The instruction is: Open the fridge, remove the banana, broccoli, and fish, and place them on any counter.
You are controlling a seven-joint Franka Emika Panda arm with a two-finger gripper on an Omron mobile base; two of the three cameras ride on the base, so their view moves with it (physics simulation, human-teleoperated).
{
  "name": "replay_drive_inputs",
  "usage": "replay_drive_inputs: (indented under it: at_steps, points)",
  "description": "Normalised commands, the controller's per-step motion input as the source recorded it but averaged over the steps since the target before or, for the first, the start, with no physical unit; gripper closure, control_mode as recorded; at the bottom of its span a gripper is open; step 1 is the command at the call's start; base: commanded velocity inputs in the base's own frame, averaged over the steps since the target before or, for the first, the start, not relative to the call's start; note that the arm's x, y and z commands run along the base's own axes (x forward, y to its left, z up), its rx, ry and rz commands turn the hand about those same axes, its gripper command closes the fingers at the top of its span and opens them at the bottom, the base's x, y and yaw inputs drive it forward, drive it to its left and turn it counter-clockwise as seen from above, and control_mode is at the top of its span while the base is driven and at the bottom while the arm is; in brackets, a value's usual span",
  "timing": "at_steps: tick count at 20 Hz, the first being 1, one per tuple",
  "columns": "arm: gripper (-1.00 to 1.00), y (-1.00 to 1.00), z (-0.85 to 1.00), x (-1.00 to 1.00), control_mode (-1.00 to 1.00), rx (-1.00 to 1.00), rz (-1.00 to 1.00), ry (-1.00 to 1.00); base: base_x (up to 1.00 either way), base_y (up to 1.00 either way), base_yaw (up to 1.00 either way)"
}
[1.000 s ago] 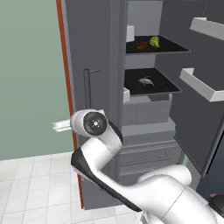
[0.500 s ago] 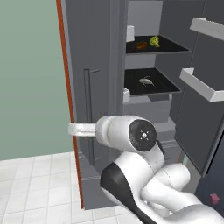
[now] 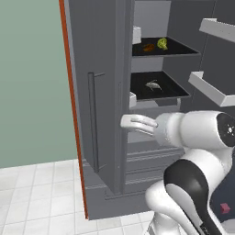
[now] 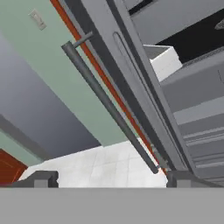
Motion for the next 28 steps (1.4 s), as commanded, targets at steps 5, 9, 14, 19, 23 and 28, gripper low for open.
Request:
replay_drive_inputs:
  at_steps: [5,9,14,19,23,28]
  points:
    - [-1.00,-1.00,0.00,0.22,-1.00,0.30,0.00,0.07,0.00,0.00,0.00]
    - [-1.00,-1.00,-0.02,0.61,-1.00,0.12,0.00,0.00,0.00,0.00,0.00]
    - [-1.00,-0.99,-0.32,0.86,-1.00,0.12,0.00,0.00,0.00,0.00,0.00]
    - [-1.00,-0.74,-0.42,1.00,-1.00,0.01,-0.02,0.00,0.00,0.00,0.00]
    - [-1.00,-0.46,-0.45,1.00,-1.00,0.03,0.00,0.03,0.00,0.00,0.00]
    - [-1.00,0.03,-0.42,1.00,-1.00,0.01,0.00,0.07,0.00,0.00,0.00]
